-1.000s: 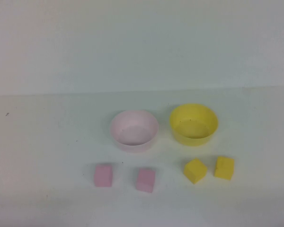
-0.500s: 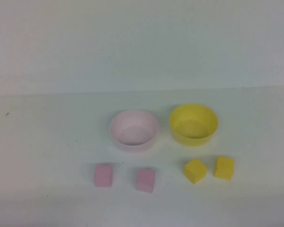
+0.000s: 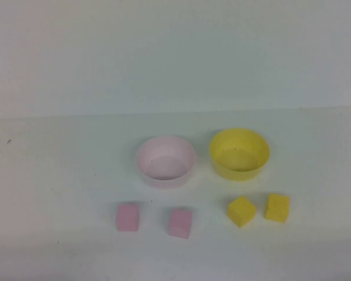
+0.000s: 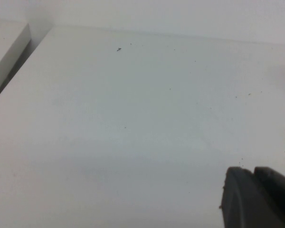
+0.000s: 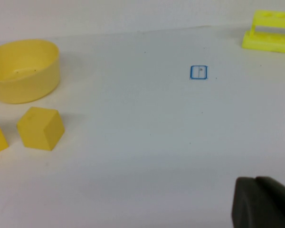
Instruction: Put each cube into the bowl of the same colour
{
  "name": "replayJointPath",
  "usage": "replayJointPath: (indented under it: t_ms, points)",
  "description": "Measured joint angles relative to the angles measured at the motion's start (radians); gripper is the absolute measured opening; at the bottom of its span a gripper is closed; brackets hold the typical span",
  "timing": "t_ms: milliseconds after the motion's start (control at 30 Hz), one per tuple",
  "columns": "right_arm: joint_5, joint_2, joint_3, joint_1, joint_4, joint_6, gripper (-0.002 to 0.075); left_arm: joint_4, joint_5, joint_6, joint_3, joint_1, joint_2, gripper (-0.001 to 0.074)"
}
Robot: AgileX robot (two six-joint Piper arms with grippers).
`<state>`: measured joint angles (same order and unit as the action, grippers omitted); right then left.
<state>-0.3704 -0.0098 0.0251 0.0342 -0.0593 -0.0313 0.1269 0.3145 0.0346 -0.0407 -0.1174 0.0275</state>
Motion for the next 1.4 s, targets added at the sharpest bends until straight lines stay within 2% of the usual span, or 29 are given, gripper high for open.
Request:
replayJointPath:
  t_ms: [1400]
  points:
    - [0.000,0.000,0.000,0.000,0.000,0.000,0.0001,-0.069,-0.014,0.000,0.000,0.011,0.000,0.0000]
